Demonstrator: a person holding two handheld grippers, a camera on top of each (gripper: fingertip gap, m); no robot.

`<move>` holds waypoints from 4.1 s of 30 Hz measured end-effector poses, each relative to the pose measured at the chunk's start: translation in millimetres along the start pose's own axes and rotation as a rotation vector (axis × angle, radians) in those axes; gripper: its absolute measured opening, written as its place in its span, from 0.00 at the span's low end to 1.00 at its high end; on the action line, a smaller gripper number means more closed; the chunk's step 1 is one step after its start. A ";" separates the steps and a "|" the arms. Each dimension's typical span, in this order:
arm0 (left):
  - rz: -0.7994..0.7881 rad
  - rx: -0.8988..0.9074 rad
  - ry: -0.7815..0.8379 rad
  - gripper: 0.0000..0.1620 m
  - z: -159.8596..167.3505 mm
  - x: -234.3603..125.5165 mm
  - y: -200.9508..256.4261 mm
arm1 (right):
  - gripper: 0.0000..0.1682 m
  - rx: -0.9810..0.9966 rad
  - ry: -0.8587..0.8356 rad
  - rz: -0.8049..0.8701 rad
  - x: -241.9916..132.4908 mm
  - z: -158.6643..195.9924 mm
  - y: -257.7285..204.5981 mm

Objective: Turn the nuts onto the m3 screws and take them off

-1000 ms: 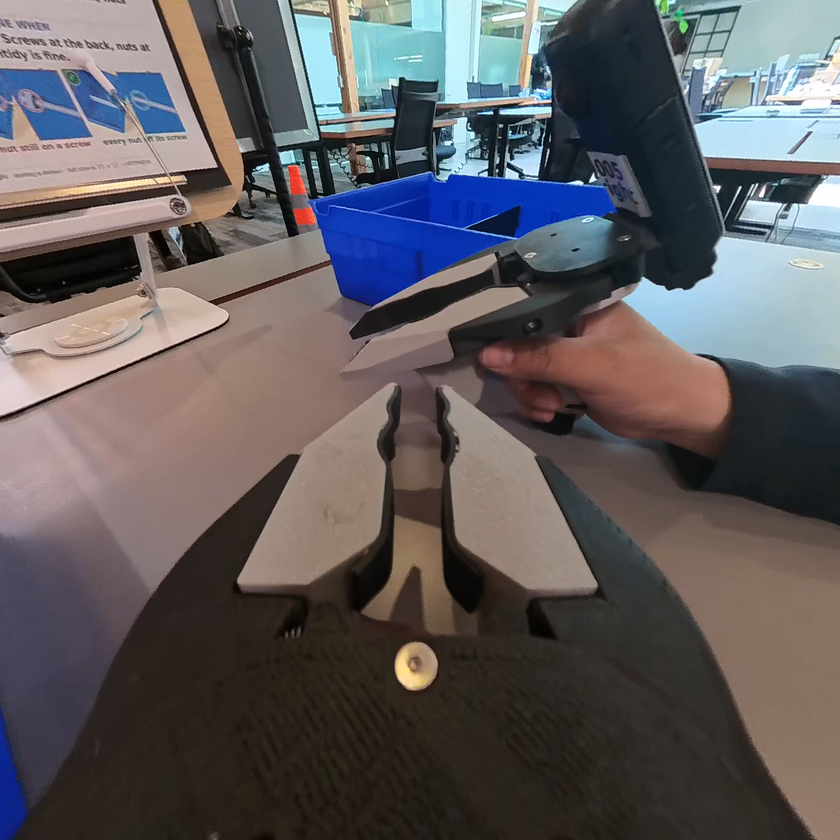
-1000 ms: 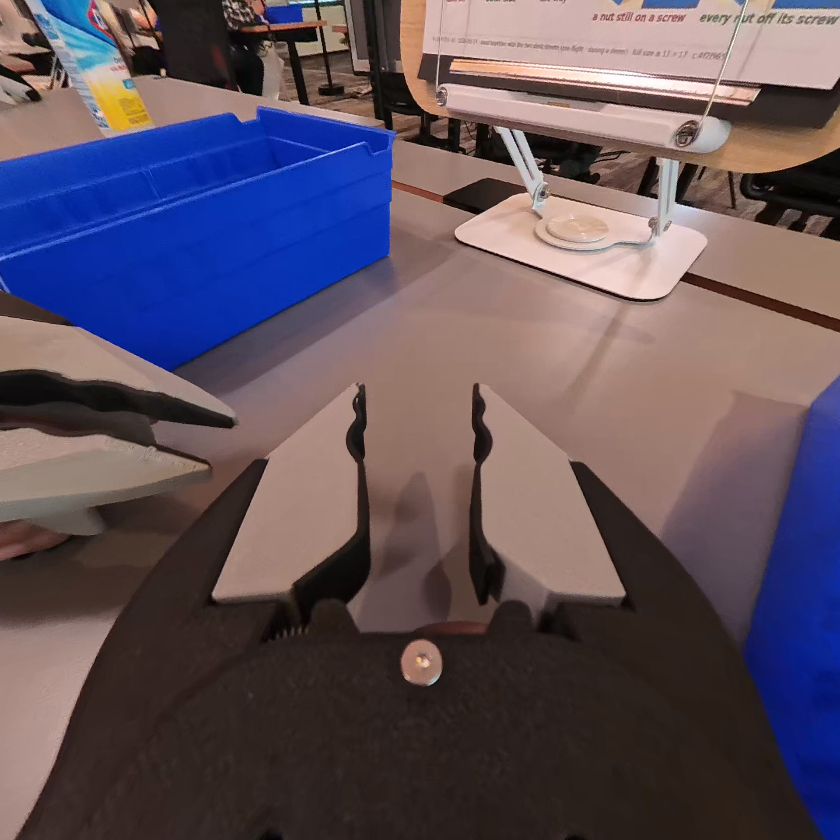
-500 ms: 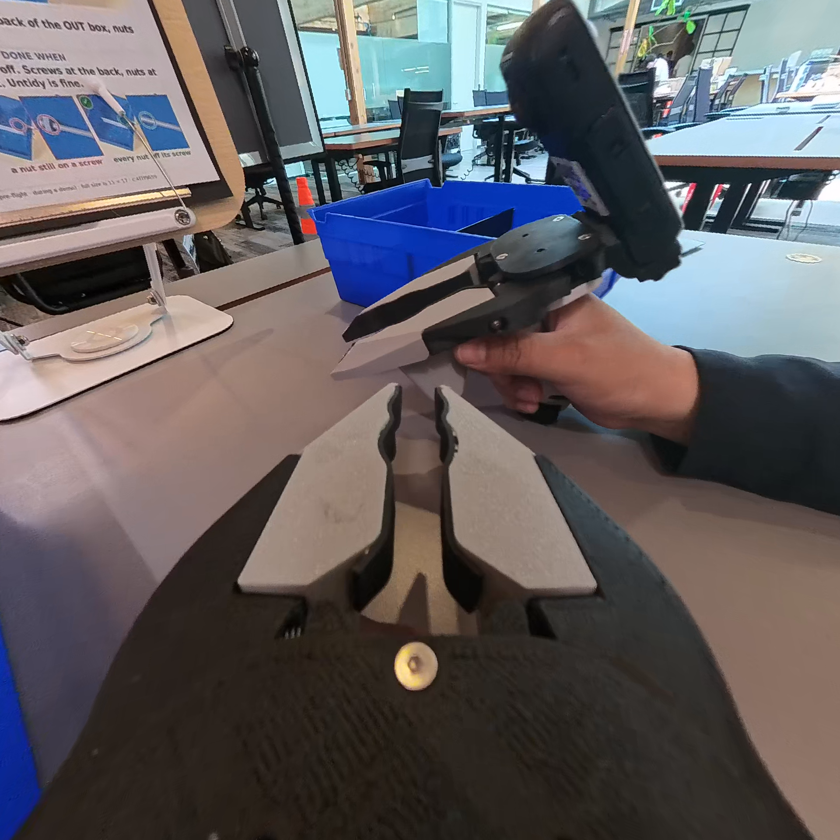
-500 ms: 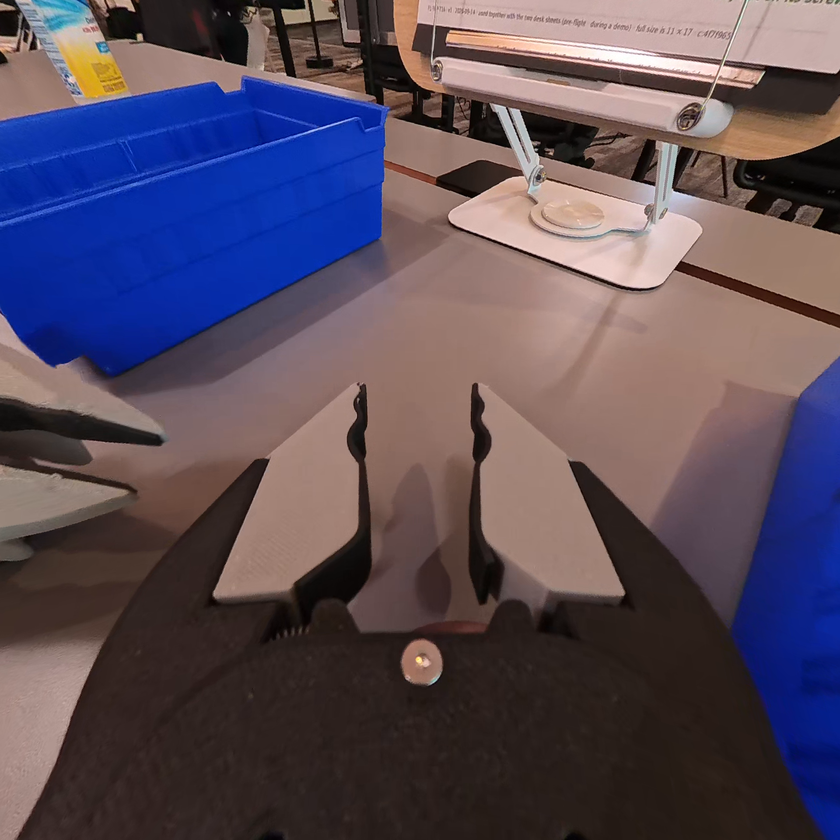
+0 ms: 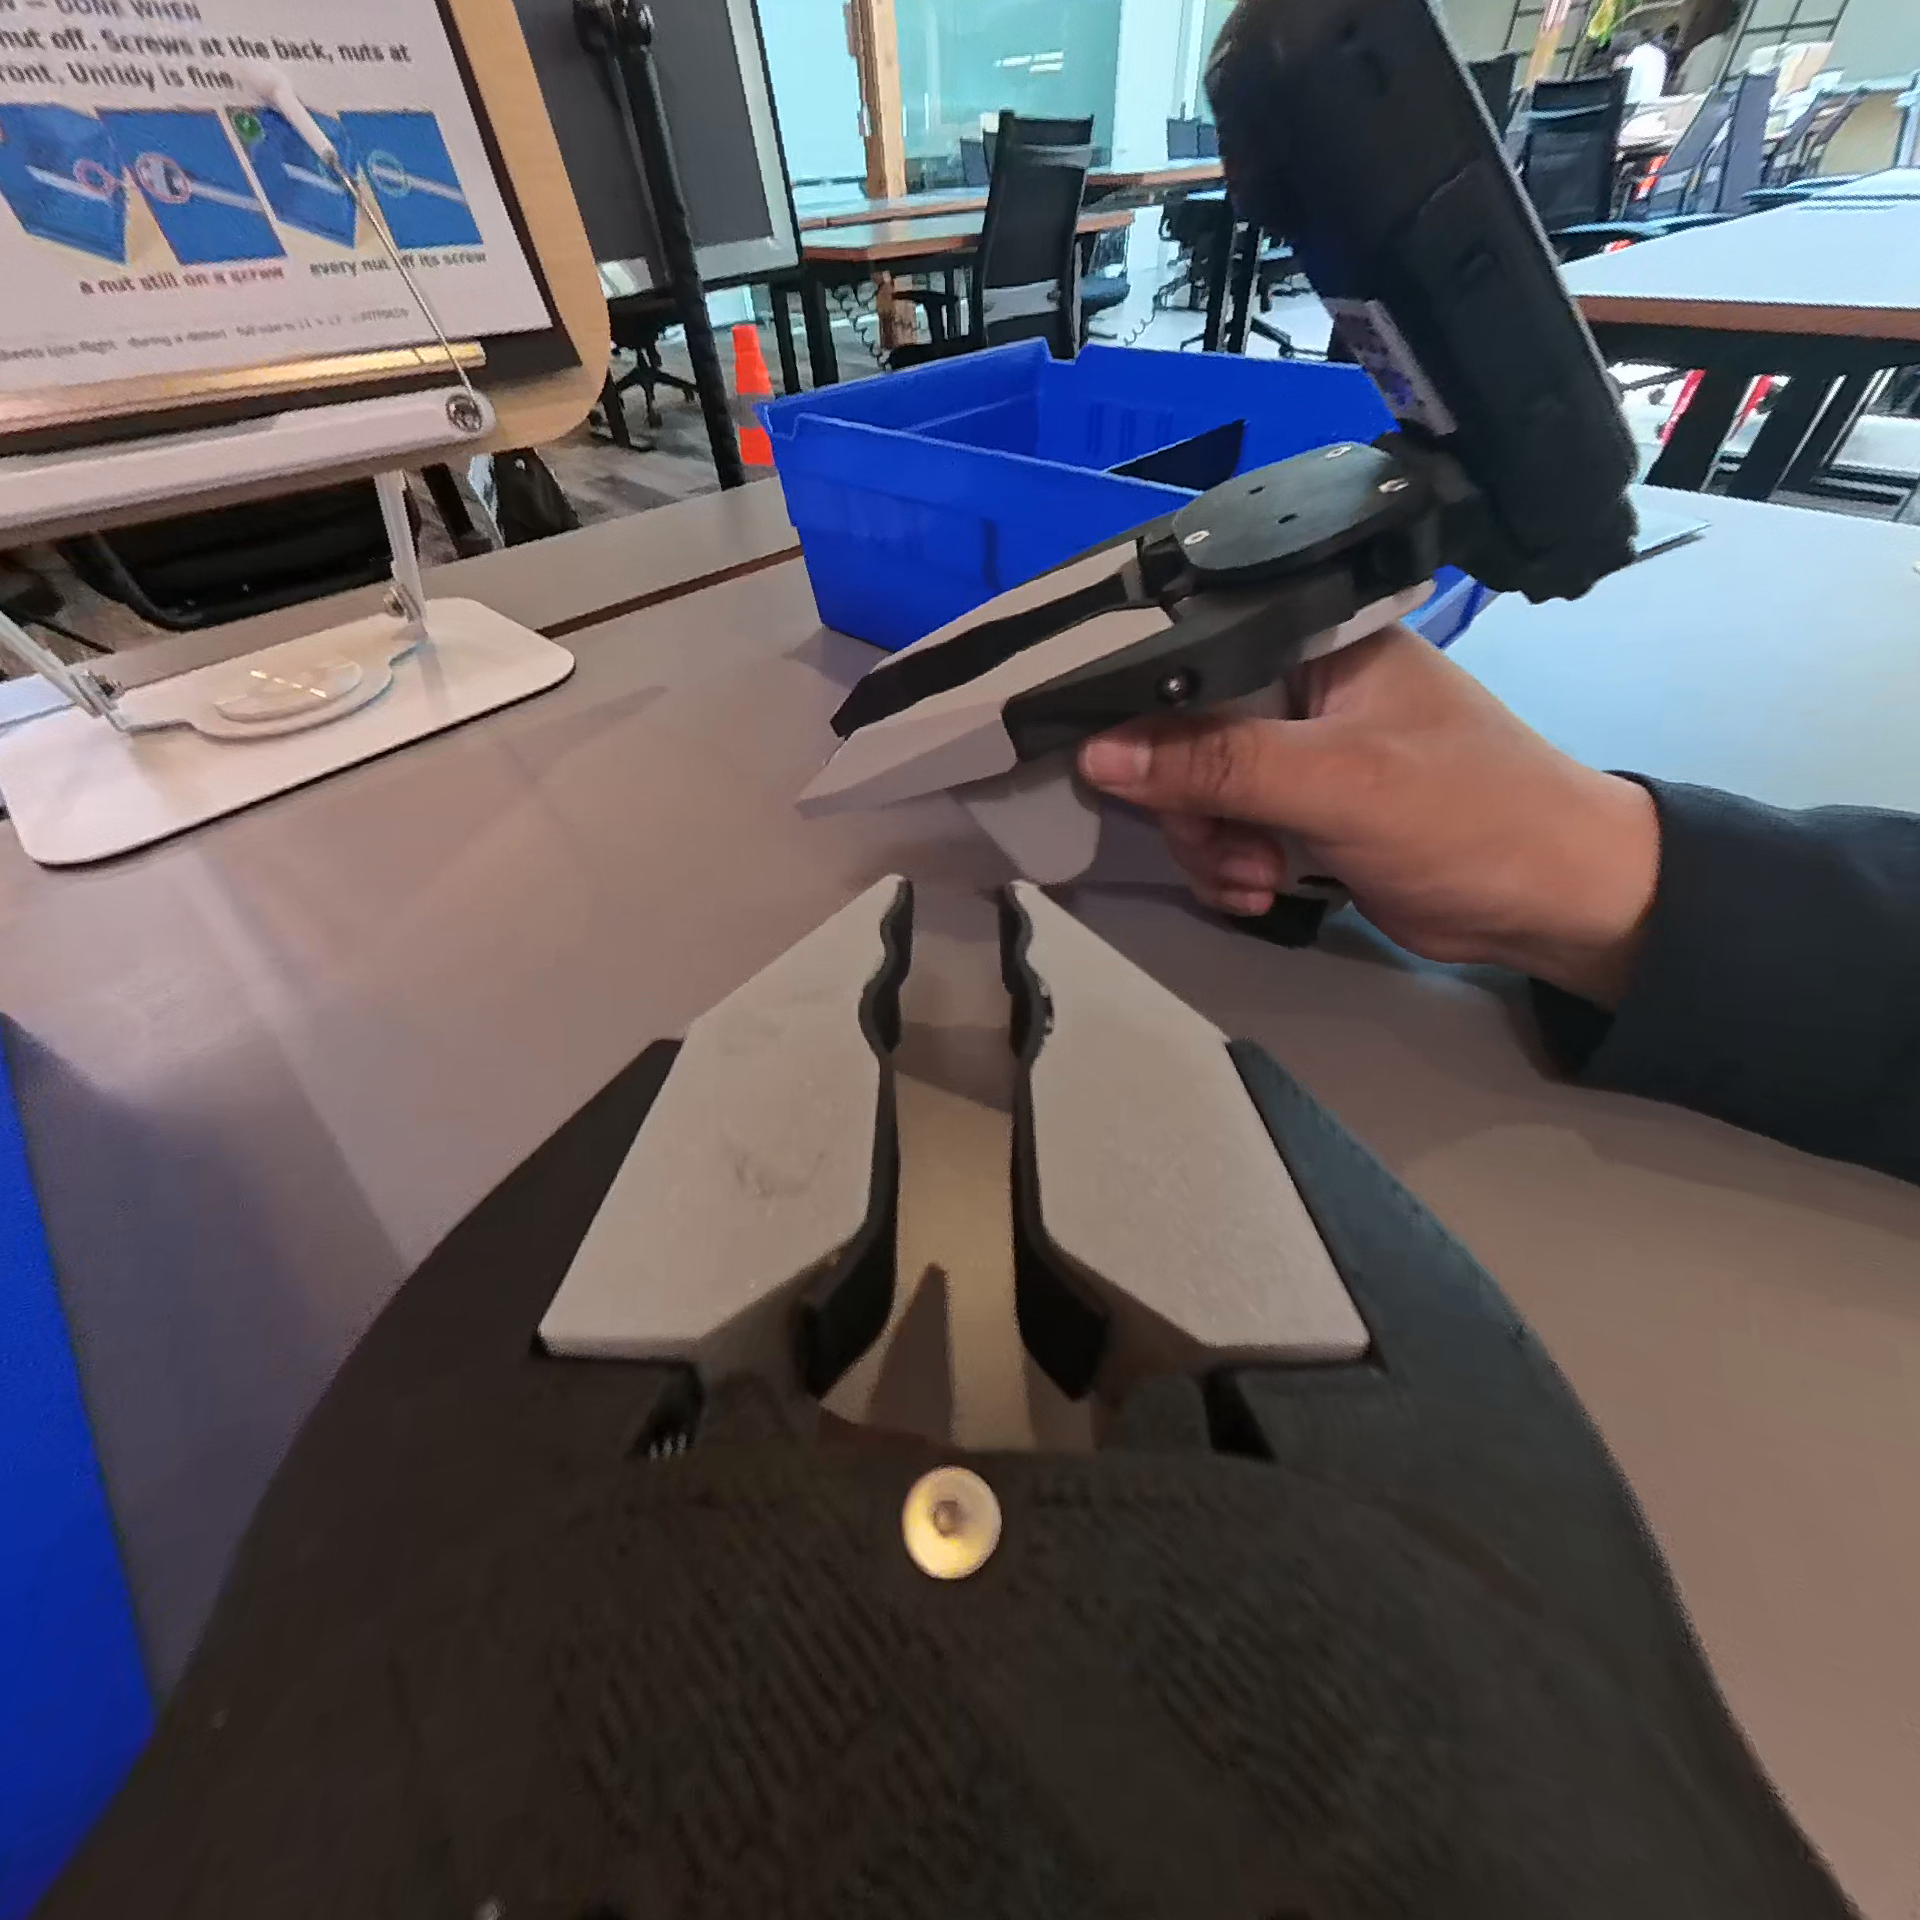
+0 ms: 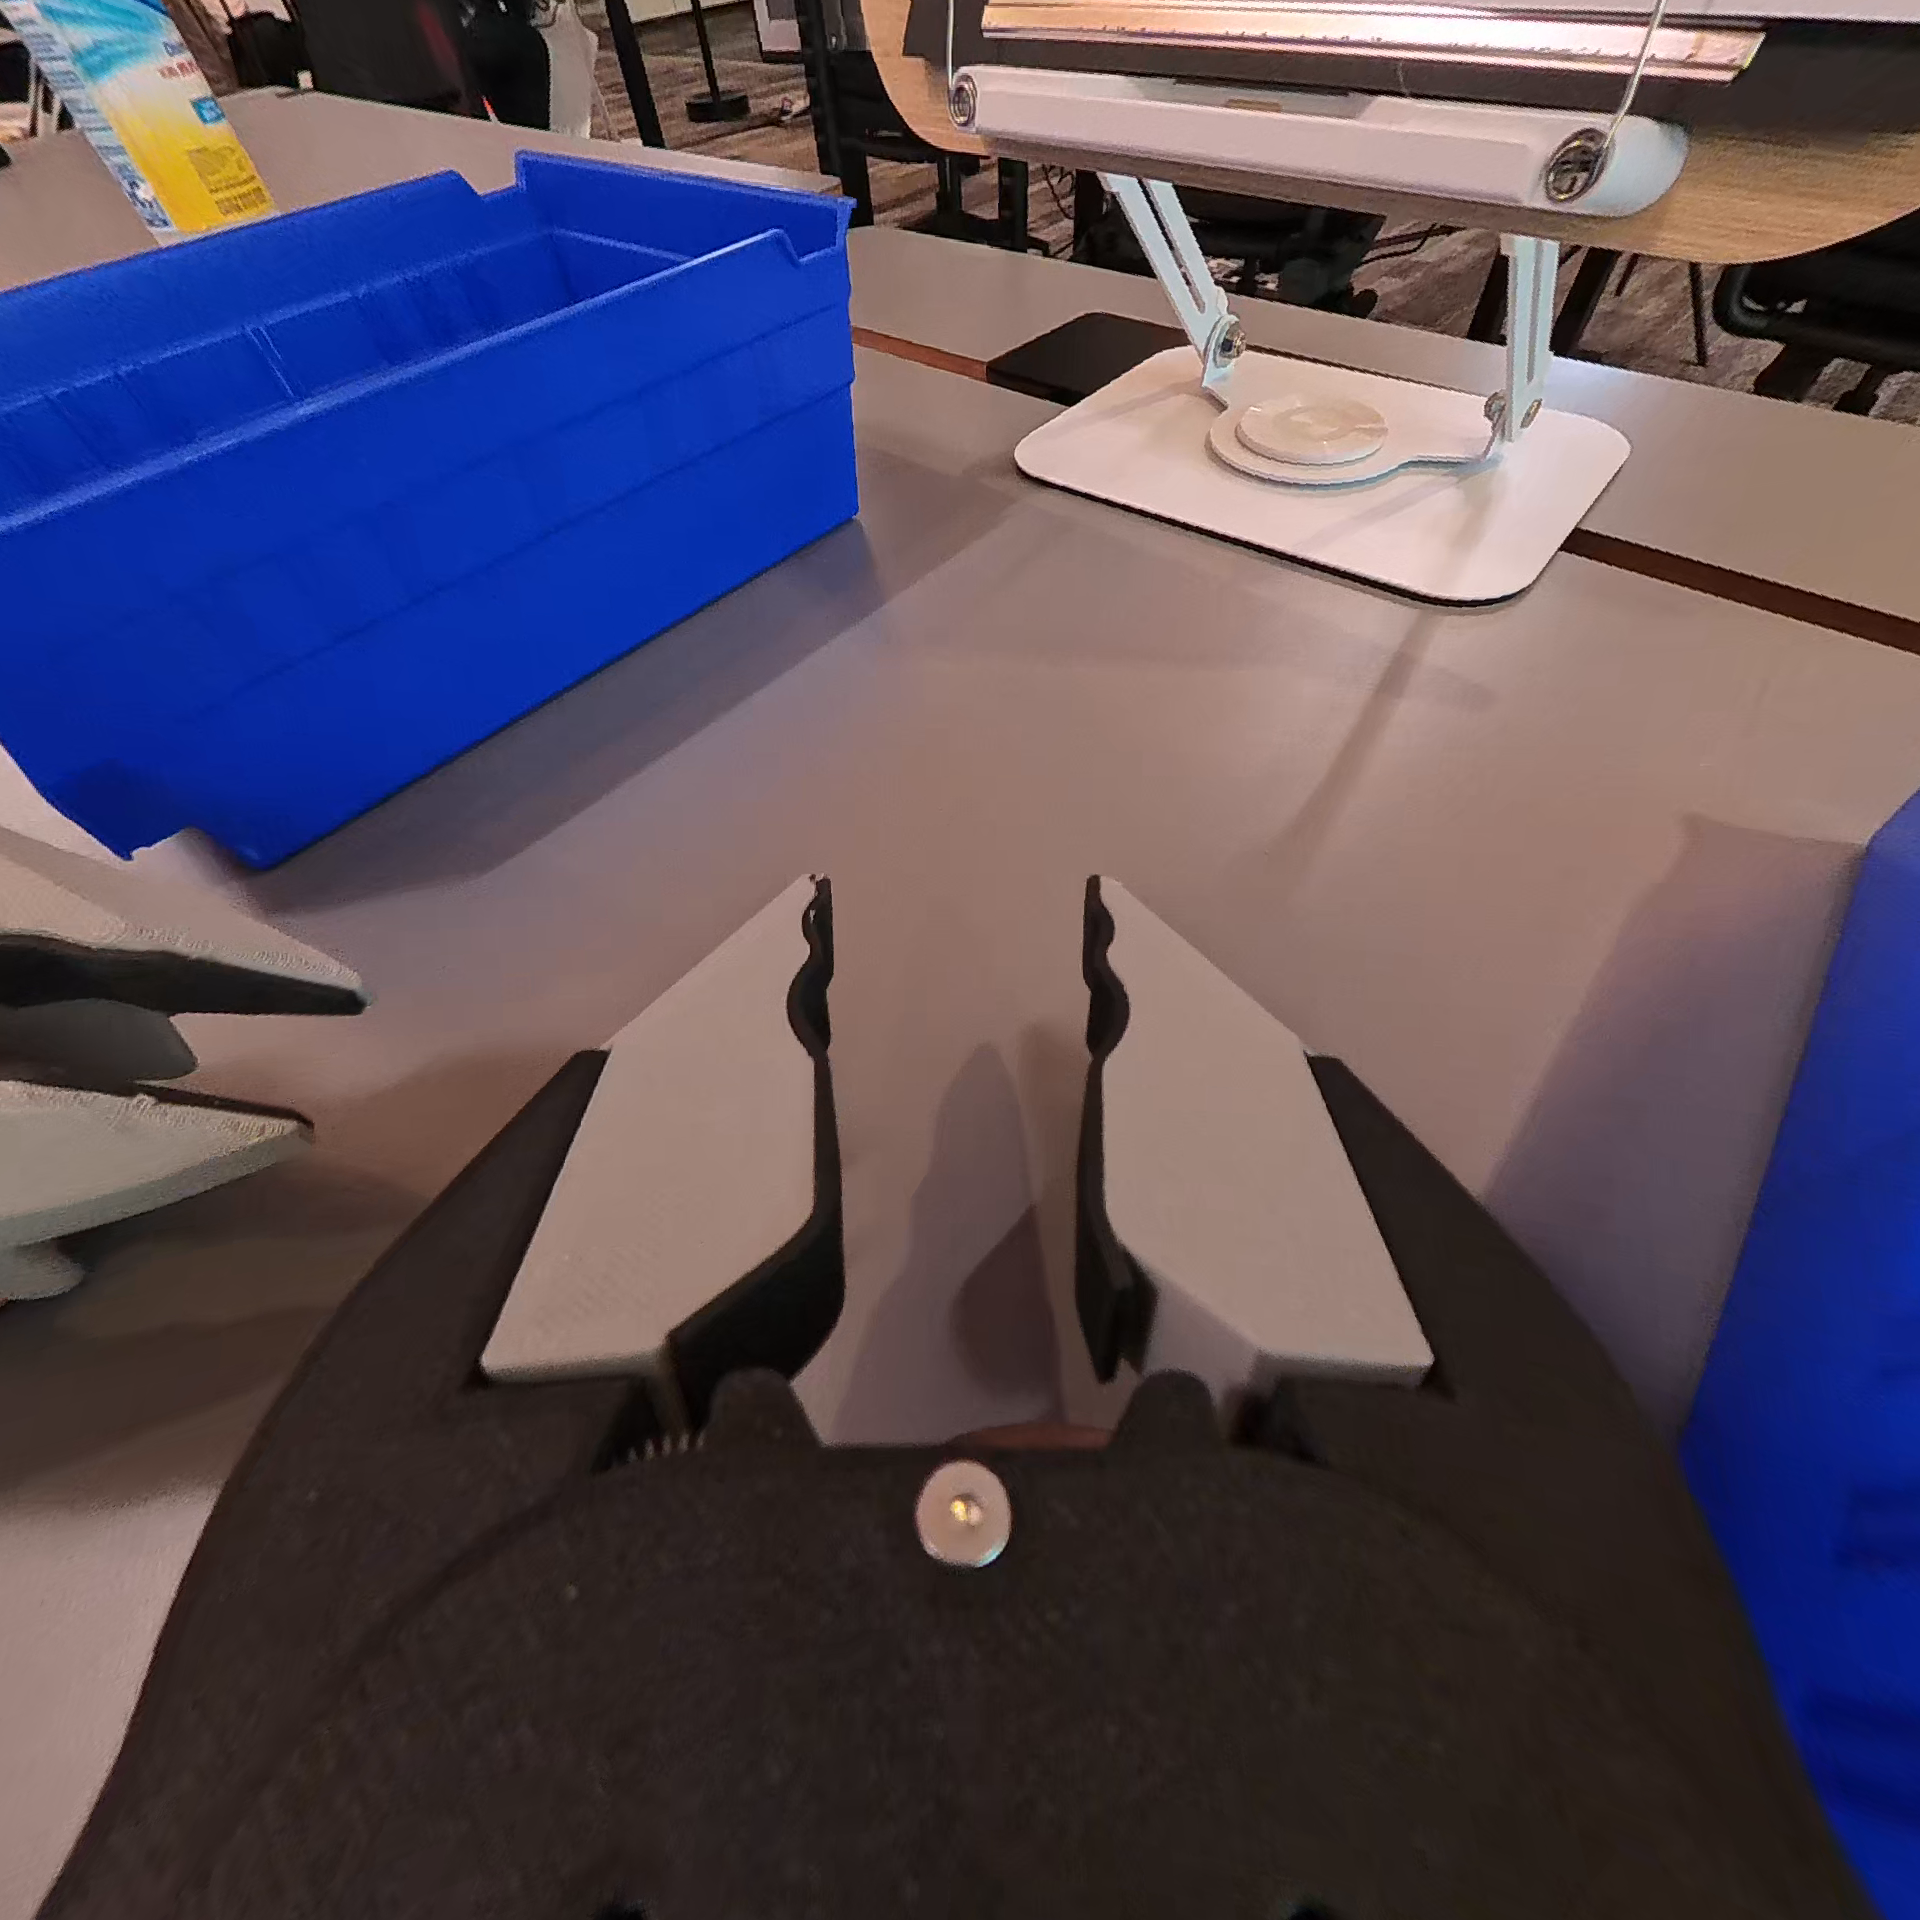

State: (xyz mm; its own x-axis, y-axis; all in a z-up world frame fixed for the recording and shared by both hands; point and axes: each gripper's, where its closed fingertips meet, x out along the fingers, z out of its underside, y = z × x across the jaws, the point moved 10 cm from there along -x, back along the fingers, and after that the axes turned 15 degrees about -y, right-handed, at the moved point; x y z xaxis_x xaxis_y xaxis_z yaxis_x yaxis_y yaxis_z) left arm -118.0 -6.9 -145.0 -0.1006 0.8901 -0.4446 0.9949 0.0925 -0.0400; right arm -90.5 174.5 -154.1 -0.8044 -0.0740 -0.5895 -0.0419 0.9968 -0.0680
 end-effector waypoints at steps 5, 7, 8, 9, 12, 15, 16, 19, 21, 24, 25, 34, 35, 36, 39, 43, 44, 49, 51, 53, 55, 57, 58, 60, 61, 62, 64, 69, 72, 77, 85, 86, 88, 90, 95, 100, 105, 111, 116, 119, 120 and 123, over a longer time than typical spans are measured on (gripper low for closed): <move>-0.013 -0.050 -0.025 0.10 6.9 -12.4 1.2 | 0.28 -0.017 -0.017 0.003 1.8 -0.1 -1.7; -0.013 -0.067 -0.042 0.10 10.5 -24.3 -3.9 | 0.28 -0.021 -0.013 0.003 1.4 -0.1 -2.0; -0.042 -0.072 -0.043 0.11 9.3 -33.9 -10.2 | 0.28 -0.021 -0.013 0.002 1.3 -0.1 -2.1; -0.065 -0.069 -0.031 0.12 5.2 -46.4 -18.8 | 0.27 -0.021 -0.012 0.001 1.1 0.0 -2.3; -0.187 -0.116 0.020 0.13 -17.5 -94.1 -70.4 | 0.27 -0.028 -0.020 -0.001 1.8 0.2 -4.5; -0.316 -0.203 0.014 0.11 -33.7 -127.7 -148.3 | 0.27 -0.042 -0.047 0.010 4.5 0.1 -6.1; -0.335 -0.241 -0.037 0.11 -33.1 -127.2 -174.8 | 0.27 -0.045 -0.056 0.010 5.6 0.1 -6.6; -0.247 -0.347 -0.297 0.19 -21.4 -97.3 -230.1 | 0.27 -0.046 -0.068 -0.005 7.0 0.1 -9.4; -0.260 -0.310 -0.377 0.17 -16.9 -72.6 -245.5 | 0.27 -0.052 -0.069 -0.007 7.3 0.0 -11.0; -0.306 -0.236 -0.492 0.17 -13.9 -40.0 -259.9 | 0.27 -0.052 -0.072 -0.008 7.5 0.1 -10.9; -0.255 -0.223 -0.530 0.17 -12.6 -30.0 -261.2 | 0.27 -0.047 -0.070 -0.011 7.4 0.0 -10.5; -0.102 -0.070 -0.707 0.15 -4.5 4.3 -264.7 | 0.27 -0.038 -0.074 -0.023 7.8 0.1 -9.5; -0.106 -0.067 -0.729 0.15 -3.1 5.0 -265.6 | 0.27 -0.038 -0.076 -0.024 7.9 0.1 -9.6; -0.106 -0.079 -0.751 0.15 -1.1 5.5 -266.6 | 0.27 -0.037 -0.075 -0.025 7.9 0.1 -9.5; -0.107 -0.134 -0.790 0.15 4.4 5.7 -268.6 | 0.27 -0.035 -0.074 -0.026 7.8 0.0 -9.3; -0.103 -0.169 -0.819 0.16 11.7 8.3 -267.4 | 0.27 -0.039 -0.073 -0.025 7.7 0.2 -9.8; -0.101 -0.172 -0.824 0.16 13.9 10.2 -267.0 | 0.27 -0.040 -0.073 -0.025 7.6 0.1 -10.0; -0.089 -0.208 -0.820 0.16 17.7 17.8 -265.8 | 0.27 -0.037 -0.066 -0.029 6.8 0.4 -10.2; -0.095 -0.201 -0.833 0.15 17.1 17.9 -266.0 | 0.27 -0.035 -0.064 -0.030 6.6 0.4 -10.1; -0.103 -0.188 -0.850 0.10 17.2 16.7 -266.5 | 0.27 -0.036 -0.065 -0.033 6.7 0.4 -10.3; -0.107 -0.174 -0.862 0.02 18.3 14.7 -266.9 | 0.27 -0.039 -0.069 -0.037 7.0 0.6 -11.0; -0.100 -0.186 -0.862 0.01 18.9 13.1 -267.1 | 0.27 -0.044 -0.072 -0.037 7.3 0.6 -11.8; -0.097 -0.190 -0.858 0.01 19.3 12.5 -267.3 | 0.27 -0.046 -0.073 -0.038 7.4 0.7 -12.2; -0.086 -0.196 -0.850 0.01 20.2 11.4 -267.1 | 0.27 -0.049 -0.075 -0.038 7.6 0.7 -12.7; -0.082 -0.199 -0.850 0.01 20.5 10.8 -267.3 | 0.27 -0.050 -0.075 -0.038 7.5 0.8 -12.9; -0.084 -0.196 -0.852 0.01 20.6 9.9 -267.5 | 0.27 -0.050 -0.074 -0.038 7.5 0.8 -12.9; -0.107 -0.173 -0.868 0.01 21.4 6.7 -268.3 | 0.27 -0.049 -0.072 -0.039 7.3 0.8 -12.8; -0.138 -0.165 -0.797 0.01 11.1 -15.6 -270.5 | 0.27 -0.047 -0.067 -0.040 6.7 0.9 -12.9; -0.117 -0.162 -0.638 0.01 -9.3 -40.5 -259.5 | 0.27 -0.042 -0.047 -0.079 5.3 0.2 -14.3; 0.038 -0.087 -0.273 0.01 -53.8 -79.8 -187.0 | 0.24 -0.008 0.081 -0.287 -7.4 -8.8 -21.6; 0.180 -0.066 0.027 0.00 -60.2 -49.0 -63.0 | 0.15 0.038 0.381 -0.606 -49.7 -22.9 -17.5; 0.185 -0.074 0.031 0.00 -54.9 -38.0 -54.8 | 0.16 0.053 0.406 -0.624 -52.7 -23.1 -14.5; 0.212 -0.096 0.045 0.00 -46.9 -21.1 -42.6 | 0.18 0.081 0.412 -0.608 -53.3 -21.9 -8.4; 0.216 -0.114 0.047 0.00 -41.7 -9.9 -36.7 | 0.20 0.096 0.386 -0.604 -49.7 -20.1 -5.5; 0.236 -0.138 0.063 0.00 -35.5 2.4 -32.4 | 0.23 0.133 0.299 -0.645 -36.3 -17.2 -7.7; 0.241 -0.136 0.076 0.00 -34.3 6.0 -31.9 | 0.19 0.136 0.227 -0.671 -27.0 -15.3 -12.7; 0.254 -0.143 0.064 0.00 -30.9 10.4 -33.4 | 0.01 0.149 0.220 -0.734 -22.4 -14.5 -15.7; 0.284 -0.178 0.070 0.01 -21.1 15.9 -35.9 | 0.01 0.132 0.170 -0.689 -17.2 -12.4 -17.0; 0.305 -0.164 0.061 0.03 -18.3 19.0 -31.9 | 0.01 0.097 0.155 -0.684 -16.7 -12.1 -21.4; 0.299 -0.159 0.064 0.02 -18.1 20.2 -30.9 | 0.01 0.093 0.158 -0.683 -17.5 -11.7 -21.2; 0.304 -0.165 0.067 0.01 -18.0 20.2 -31.2 | 0.01 0.095 0.159 -0.690 -17.8 -11.6 -21.0; 0.324 -0.183 0.068 0.00 -16.9 19.9 -34.9 | 0.01 0.090 0.160 -0.694 -18.5 -11.7 -21.0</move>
State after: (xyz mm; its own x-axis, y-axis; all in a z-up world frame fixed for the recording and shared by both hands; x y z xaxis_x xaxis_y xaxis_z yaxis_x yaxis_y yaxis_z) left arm -154.8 15.1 -137.3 0.2133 0.9132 -0.3472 0.9582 -0.1263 0.2567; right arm -81.7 155.2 -132.3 -0.6871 -0.6779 -0.2613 -0.5318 0.7144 -0.4548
